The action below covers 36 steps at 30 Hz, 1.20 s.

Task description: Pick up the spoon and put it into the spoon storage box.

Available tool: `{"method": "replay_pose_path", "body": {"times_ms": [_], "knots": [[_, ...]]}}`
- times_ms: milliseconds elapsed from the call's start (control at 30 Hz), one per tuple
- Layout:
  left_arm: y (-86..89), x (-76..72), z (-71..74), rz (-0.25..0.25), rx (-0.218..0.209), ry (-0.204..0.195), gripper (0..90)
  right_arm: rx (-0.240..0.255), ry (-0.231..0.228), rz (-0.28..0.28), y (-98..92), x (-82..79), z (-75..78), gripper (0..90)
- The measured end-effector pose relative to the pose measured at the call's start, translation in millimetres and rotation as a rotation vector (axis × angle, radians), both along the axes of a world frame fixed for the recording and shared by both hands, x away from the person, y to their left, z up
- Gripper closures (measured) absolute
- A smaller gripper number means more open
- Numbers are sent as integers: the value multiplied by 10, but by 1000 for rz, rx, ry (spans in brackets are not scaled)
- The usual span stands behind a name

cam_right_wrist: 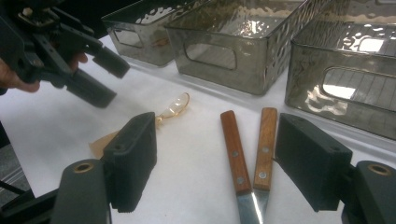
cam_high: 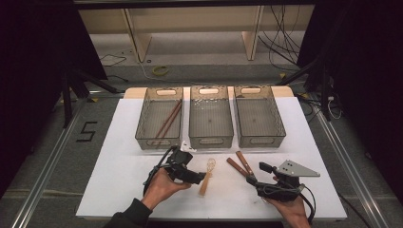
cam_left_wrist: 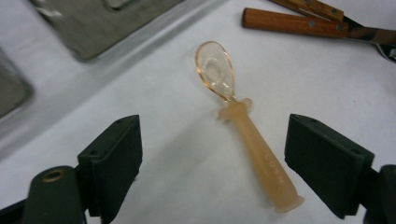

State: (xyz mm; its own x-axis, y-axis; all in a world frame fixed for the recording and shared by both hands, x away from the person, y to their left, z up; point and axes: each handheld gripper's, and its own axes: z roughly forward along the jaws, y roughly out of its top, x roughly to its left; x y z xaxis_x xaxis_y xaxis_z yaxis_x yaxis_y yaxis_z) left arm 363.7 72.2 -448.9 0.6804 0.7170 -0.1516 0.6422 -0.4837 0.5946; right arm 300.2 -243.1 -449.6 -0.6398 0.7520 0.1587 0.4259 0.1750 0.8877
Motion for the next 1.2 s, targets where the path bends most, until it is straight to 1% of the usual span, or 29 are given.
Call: {"method": "replay_pose_path", "body": {"times_ms": [133, 200, 267, 433, 567, 633, 733, 767, 867, 1033, 1100, 1200], "knots": [[-104, -51, -60, -35, 19, 13, 211, 1, -3, -2, -4, -6, 4, 303], [-131, -63, -83, -40, 23, 11, 236, 0, -4, -2, -3, -8, 7, 304], [-156, -78, -113, -56, 24, 22, 265, -2, -4, -1, 1, -10, 9, 303], [-199, -98, -141, -70, 30, 26, 325, -6, -5, 1, 8, -12, 10, 304], [-228, -95, -173, -90, 38, 37, 383, -8, -5, 2, 10, -8, 7, 304], [-245, -92, -191, -92, 41, 40, 404, -9, -5, 2, 11, -8, 7, 304], [-283, -96, -213, -107, 61, 39, 440, -9, -6, 4, 11, -8, 6, 304], [-294, -100, -222, -106, 60, 39, 455, -9, -6, 4, 11, -8, 6, 303], [-322, -109, -249, -118, 82, 41, 484, -9, -4, 5, 12, -9, 7, 304], [-343, -128, -256, -127, 122, 8, 534, -11, -5, 4, 12, -9, 6, 304], [-347, -138, -258, -130, 132, -4, 569, -10, -4, 3, 9, -8, 7, 303], [-352, -147, -258, -135, 142, -17, 589, -10, -3, 2, 8, -8, 7, 304]]}}
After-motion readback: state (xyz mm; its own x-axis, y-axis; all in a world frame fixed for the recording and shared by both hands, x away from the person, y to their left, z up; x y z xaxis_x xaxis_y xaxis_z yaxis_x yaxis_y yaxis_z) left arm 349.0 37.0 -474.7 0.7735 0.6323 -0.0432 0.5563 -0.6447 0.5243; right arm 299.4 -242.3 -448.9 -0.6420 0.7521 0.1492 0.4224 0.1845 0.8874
